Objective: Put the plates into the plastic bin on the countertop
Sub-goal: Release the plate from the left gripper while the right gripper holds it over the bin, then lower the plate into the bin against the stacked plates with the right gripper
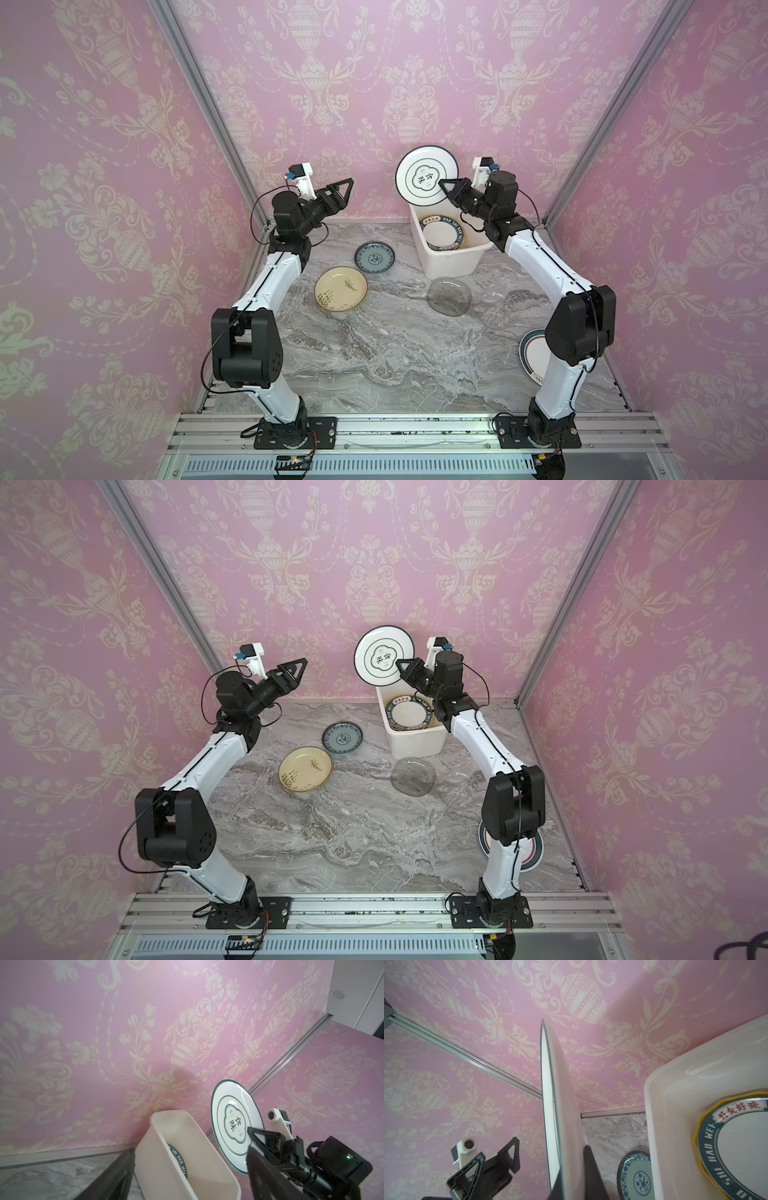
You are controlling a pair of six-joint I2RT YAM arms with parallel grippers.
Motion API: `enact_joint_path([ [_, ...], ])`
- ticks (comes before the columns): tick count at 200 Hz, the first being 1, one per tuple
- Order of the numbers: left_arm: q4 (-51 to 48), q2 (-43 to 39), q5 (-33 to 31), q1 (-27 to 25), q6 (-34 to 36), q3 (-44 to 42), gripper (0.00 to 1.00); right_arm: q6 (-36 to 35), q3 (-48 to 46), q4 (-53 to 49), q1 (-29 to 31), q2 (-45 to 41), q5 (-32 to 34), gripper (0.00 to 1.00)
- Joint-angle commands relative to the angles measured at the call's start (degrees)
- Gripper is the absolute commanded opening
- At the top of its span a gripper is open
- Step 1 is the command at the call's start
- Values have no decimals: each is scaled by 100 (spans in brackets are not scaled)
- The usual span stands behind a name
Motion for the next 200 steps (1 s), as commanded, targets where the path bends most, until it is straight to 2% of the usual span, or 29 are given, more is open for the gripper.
enact_joint_path([
  [1, -787, -184, 14, -23, 1779, 189, 98, 265, -85, -40, -70, -135, 1062, 0],
  [26, -1982, -118, 208, -62, 2992, 689, 99, 629, -130, -255, -96, -32, 1592, 0],
  [62, -2370, -192, 69, -330, 3889, 560, 99, 1015, -79, -896, -97, 154, 2237, 0],
  [120, -2245, -70, -524, -1029, 4493, 334, 99, 1608, 117, -1553, -18, 603, 2738, 0],
  [200, -2297, 382, -409, -1348, 4423, 644, 99, 2378, 445, -2113, 140, 1239, 3090, 0],
])
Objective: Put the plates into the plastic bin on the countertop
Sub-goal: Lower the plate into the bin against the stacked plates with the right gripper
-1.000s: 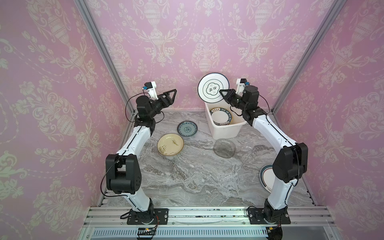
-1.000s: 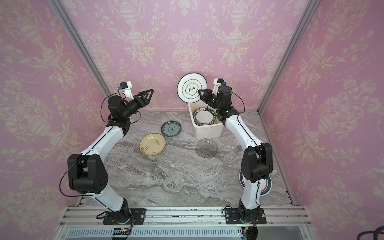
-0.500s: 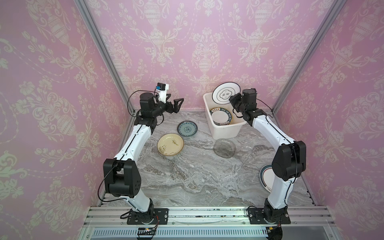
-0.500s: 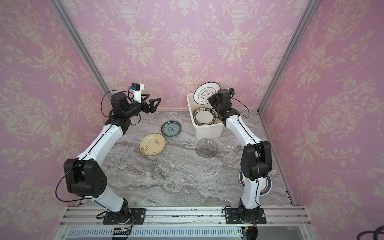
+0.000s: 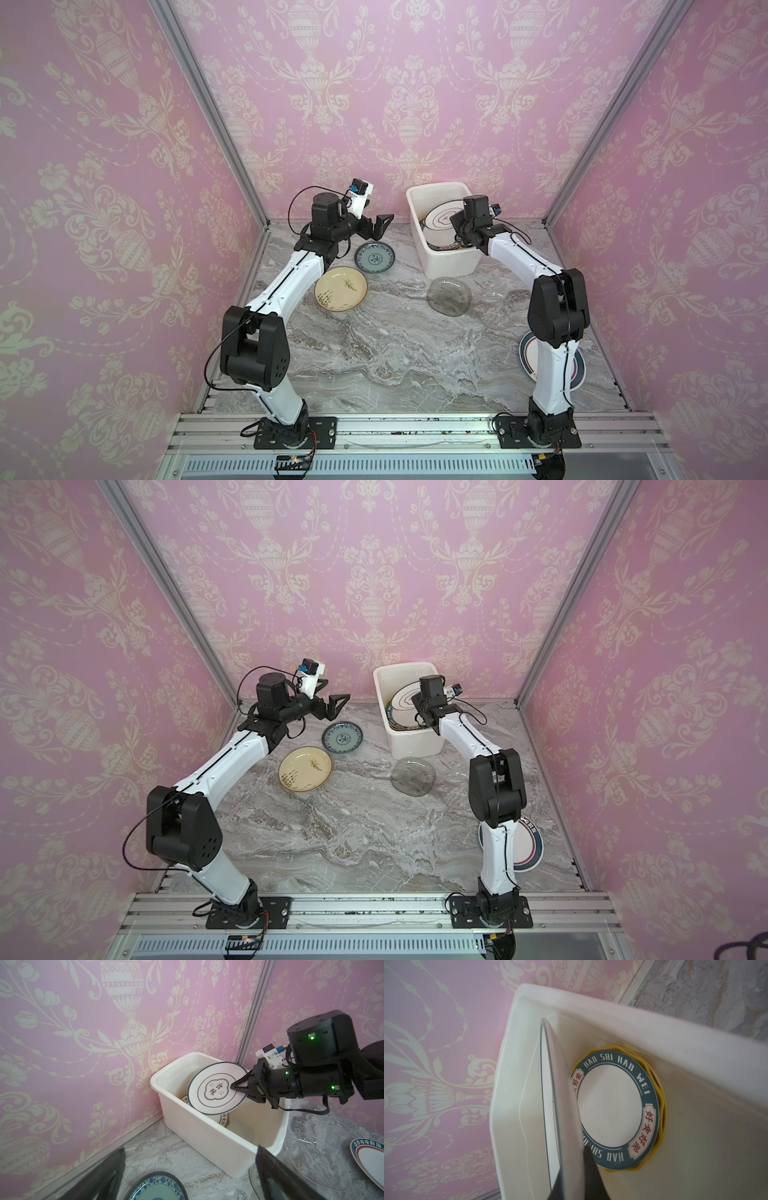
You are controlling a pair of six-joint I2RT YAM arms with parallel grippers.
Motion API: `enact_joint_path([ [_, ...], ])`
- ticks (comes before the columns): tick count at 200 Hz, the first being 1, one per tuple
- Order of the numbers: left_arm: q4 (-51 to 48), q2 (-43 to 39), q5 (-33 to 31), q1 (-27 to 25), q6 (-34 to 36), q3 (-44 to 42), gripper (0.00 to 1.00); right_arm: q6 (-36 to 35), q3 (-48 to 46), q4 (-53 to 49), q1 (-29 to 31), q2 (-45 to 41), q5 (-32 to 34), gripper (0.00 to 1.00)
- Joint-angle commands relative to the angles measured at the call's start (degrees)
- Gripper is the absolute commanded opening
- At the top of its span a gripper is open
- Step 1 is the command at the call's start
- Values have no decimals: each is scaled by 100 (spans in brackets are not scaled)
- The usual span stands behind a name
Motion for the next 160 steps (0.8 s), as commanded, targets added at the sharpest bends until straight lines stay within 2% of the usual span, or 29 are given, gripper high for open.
enact_joint_path([
  [1, -93, 109, -129, -68, 139, 254, 99, 375, 392, -149, 40, 133, 255, 0],
  [53, -544, 305, -237, -59, 404, 528, 99, 424, 1092, -708, 42, 711, 310, 0],
  [123, -809, 665, -255, -73, 309, 997, 99, 564, 1652, -1127, 31, 1309, 214, 0],
  [160, -1132, 747, -381, -71, 547, 1214, 99, 902, 1997, -1550, 31, 1583, 235, 0],
])
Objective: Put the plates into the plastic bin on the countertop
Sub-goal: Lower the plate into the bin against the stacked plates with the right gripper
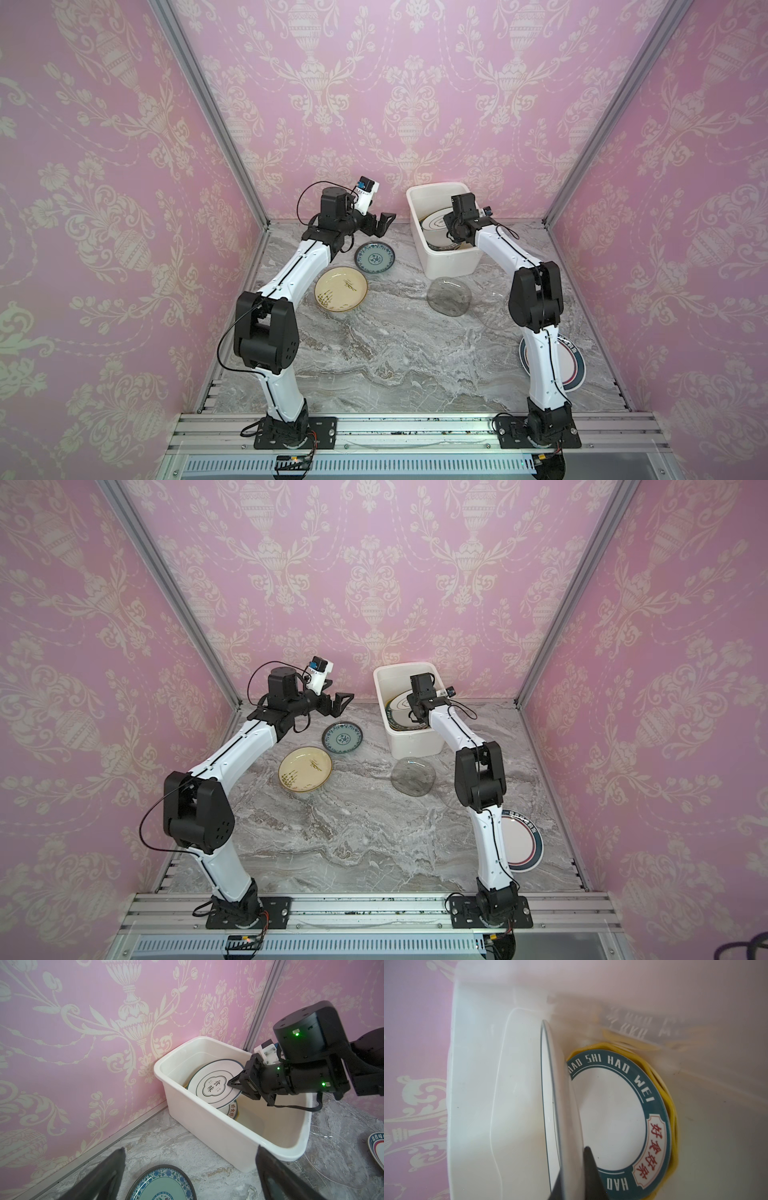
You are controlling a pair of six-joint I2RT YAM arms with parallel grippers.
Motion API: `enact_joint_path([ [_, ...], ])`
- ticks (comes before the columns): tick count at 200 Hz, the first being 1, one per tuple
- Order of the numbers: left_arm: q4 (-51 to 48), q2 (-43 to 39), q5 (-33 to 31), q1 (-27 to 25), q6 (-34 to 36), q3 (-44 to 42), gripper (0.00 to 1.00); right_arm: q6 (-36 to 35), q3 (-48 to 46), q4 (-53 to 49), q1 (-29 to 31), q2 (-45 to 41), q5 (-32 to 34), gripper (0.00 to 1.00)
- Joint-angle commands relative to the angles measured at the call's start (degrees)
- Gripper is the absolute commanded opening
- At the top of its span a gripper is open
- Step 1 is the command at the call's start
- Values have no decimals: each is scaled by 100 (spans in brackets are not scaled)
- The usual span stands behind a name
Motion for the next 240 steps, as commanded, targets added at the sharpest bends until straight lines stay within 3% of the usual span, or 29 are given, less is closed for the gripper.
enact_joint_path([
  [1, -336, 72, -172, -37, 279, 303, 99, 419, 272, -488, 5, 293, 2, 0],
  [61, -454, 195, -359, -35, 432, 342, 99, 1074, 917, -901, 70, 629, 47, 0],
  [131, -17, 75, -290, 19, 117, -20, 99, 1707, 704, -1268, 362, 214, 585, 0],
  [193, 347, -158, -225, 226, -222, -402, 99, 2523, 293, -774, 470, 127, 724, 0],
  [240, 277, -263, -232, 358, -162, -466, 99, 2868, 500, -664, 462, 480, 573, 0],
])
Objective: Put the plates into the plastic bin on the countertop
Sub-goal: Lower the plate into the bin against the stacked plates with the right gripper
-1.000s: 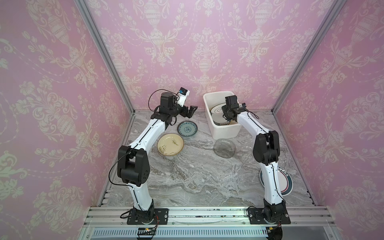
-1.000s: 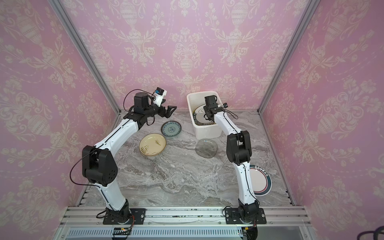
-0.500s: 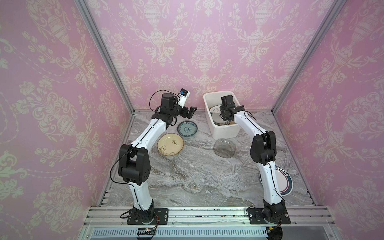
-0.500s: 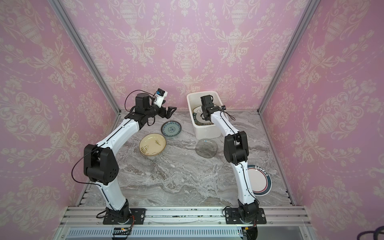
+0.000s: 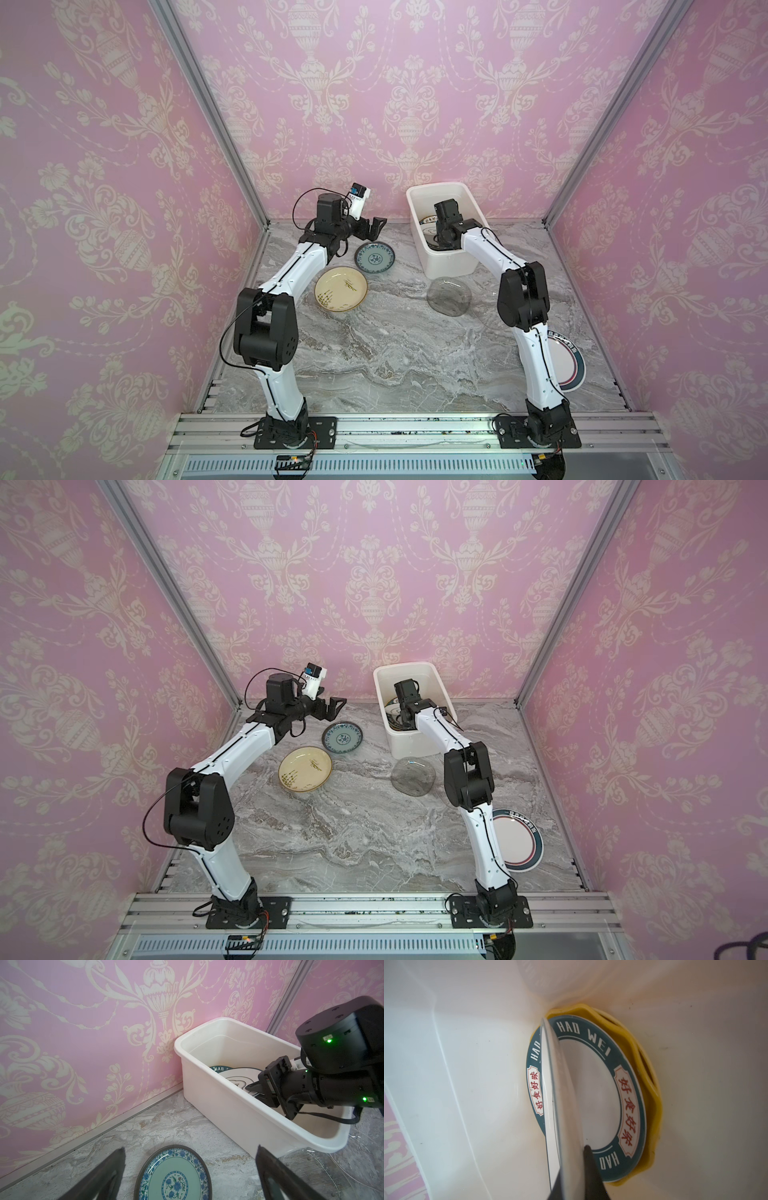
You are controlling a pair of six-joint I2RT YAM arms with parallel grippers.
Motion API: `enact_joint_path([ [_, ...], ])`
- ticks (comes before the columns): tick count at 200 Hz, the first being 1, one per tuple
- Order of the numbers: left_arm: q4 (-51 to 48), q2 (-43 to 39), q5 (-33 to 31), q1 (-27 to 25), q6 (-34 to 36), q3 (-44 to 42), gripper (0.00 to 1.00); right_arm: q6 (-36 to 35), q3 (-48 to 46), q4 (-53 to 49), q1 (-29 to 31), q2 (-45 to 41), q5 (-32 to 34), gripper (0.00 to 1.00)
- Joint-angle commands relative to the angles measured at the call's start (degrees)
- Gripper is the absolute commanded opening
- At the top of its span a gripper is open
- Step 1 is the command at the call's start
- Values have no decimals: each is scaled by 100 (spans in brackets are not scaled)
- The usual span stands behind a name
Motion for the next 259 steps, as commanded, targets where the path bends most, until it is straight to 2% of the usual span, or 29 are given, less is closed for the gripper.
enact_joint_path([
  [1, 60, -306, 0, 75, -72, -54, 99, 291, 138, 109, 25, 110, 38, 0],
  [40, -113, -269, 7, 75, -62, 79, 99, 402, 243, -36, -50, 287, -197, 3],
  [85, -301, -168, -5, 76, -35, 284, 99, 558, -45, -181, -140, 288, -460, 17],
  [159, -616, 69, 2, 22, 19, 733, 99, 626, -244, -169, -278, 472, -764, 20],
  [195, -835, 128, -50, -13, 112, 915, 99, 659, -179, -124, -349, 699, -905, 32],
  [238, -1000, 213, -152, -20, 233, 1165, 99, 655, -17, -123, -405, 918, -994, 41],
  [259, -1070, 266, -158, -34, 251, 1268, 99, 643, 19, -110, -430, 963, -1009, 51],
])
